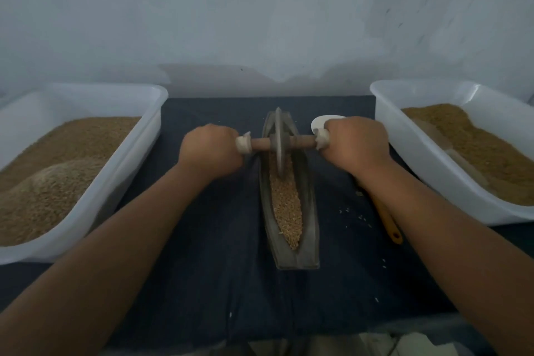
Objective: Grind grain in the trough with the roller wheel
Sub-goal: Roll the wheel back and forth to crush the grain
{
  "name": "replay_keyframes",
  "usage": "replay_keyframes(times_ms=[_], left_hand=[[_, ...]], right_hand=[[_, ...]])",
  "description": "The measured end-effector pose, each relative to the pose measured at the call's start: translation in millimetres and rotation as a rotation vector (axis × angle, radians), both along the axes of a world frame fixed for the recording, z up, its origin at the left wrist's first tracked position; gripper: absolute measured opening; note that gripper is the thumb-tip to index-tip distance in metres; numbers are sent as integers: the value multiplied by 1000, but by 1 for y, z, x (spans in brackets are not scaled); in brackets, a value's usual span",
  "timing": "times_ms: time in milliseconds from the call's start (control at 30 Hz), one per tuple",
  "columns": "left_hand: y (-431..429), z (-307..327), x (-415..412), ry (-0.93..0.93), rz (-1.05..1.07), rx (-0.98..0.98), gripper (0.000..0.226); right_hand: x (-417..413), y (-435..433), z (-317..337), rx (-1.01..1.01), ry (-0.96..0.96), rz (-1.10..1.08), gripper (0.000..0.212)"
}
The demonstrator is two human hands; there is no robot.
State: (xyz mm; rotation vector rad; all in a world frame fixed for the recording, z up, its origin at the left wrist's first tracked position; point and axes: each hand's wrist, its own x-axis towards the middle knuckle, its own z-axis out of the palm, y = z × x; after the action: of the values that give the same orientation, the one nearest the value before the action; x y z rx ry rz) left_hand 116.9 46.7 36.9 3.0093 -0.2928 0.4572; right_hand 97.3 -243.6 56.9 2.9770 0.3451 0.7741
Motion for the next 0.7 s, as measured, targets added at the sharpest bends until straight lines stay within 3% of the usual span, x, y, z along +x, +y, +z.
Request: replay_keyframes(times_ms=[167,300,567,700], left_hand=[[14,-7,-48,24,-63,25,34],[23,-11,-101,-165,-158,158,47],[-11,27,-8,-71,-48,155,38],[-7,23,-8,11,-40,116,36]], right_hand=[[-38,-5,8,-86,96,5,32],[-93,-24,-6,-15,77,106,31],[-1,-8,-26,66,52,-164,51],[-5,-7,-12,28,-66,-34,37]])
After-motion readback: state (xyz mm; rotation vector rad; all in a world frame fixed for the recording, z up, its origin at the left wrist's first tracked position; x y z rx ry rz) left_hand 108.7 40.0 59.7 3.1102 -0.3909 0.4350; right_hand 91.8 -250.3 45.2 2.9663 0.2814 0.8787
